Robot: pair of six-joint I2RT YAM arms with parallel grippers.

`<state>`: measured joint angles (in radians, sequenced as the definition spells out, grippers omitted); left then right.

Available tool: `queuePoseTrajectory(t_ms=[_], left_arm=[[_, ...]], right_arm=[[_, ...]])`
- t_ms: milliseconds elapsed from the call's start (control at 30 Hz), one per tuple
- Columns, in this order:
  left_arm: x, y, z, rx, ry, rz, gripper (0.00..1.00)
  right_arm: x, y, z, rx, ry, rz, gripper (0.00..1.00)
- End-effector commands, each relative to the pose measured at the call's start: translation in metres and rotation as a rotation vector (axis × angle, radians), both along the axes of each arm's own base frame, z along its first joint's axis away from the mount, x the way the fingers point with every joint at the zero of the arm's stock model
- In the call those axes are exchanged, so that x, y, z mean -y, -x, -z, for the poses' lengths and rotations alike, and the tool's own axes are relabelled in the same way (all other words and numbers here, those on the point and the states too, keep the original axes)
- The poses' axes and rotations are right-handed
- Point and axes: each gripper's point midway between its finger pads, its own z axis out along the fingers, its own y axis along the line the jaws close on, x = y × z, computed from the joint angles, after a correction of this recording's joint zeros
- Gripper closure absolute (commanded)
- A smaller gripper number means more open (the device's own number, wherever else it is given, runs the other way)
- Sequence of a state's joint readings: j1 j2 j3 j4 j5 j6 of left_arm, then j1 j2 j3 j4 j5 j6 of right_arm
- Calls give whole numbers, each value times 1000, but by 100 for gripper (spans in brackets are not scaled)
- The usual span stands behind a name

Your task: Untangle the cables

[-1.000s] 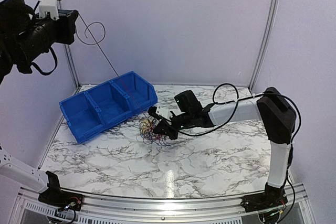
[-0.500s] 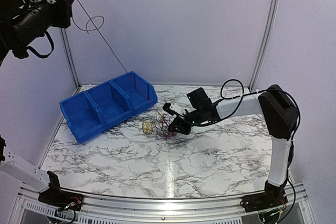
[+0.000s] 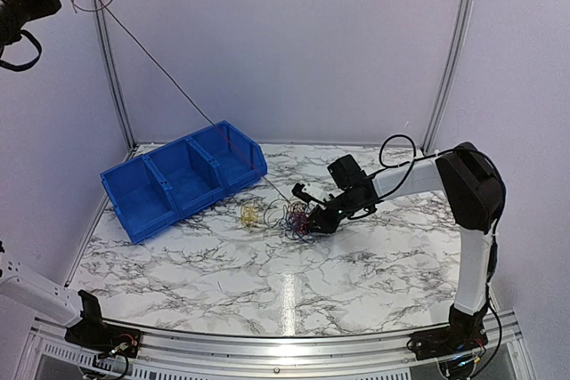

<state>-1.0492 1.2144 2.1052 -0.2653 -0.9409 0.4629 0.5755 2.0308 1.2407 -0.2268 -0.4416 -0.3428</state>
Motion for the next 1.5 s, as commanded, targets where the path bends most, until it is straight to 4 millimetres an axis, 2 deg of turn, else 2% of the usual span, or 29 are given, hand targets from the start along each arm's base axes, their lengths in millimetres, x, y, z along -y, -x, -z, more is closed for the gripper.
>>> queuePoseTrajectory(t_ms=[0, 133, 233, 300, 400, 433, 500, 533, 600, 667, 700, 800, 967, 1133, 1333, 1467], left_arm=[[-38, 21, -37, 108, 104, -61, 100], [-60, 43, -67, 196, 206, -11, 100], [-80, 57, -82, 243, 292, 29, 100], [-77, 54, -77, 226, 265, 10, 100], [-61, 43, -63, 177, 185, -29, 100], [-59, 41, -60, 167, 177, -37, 100], [-62, 41, -59, 159, 180, -48, 100], [-65, 42, -59, 156, 183, -54, 100], [-70, 42, -56, 143, 173, -75, 100], [-70, 40, -51, 123, 157, -92, 100], [-67, 38, -47, 110, 140, -98, 100], [-42, 24, -28, 49, 49, -106, 100], [24, -6, 39, -95, -148, -82, 100], [81, -24, 123, -254, -222, 44, 100], [136, -25, 254, -488, -255, 248, 100], [160, -17, 342, -675, -278, 335, 100]], right_arm=[[34, -4, 26, -76, 105, 84, 78], [47, -13, 25, -103, 73, 129, 100], [59, -21, 25, -110, 62, 164, 100], [63, -23, 26, -112, 65, 172, 100], [69, -29, 27, -101, 80, 194, 100], [73, -32, 29, -102, 88, 213, 94], [80, -36, 32, -101, 108, 235, 69], [83, -38, 33, -104, 114, 241, 66], [89, -41, 33, -112, 115, 254, 65], [96, -45, 29, -116, 102, 270, 70], [98, -47, 27, -116, 96, 277, 72], [103, -51, 20, -100, 85, 283, 79], [103, -55, 2, -68, 72, 271, 80], [95, -50, -37, -15, 27, 193, 61], [87, -23, -79, 45, -24, 72, 48], [79, -11, -101, 111, -20, 11, 45]])
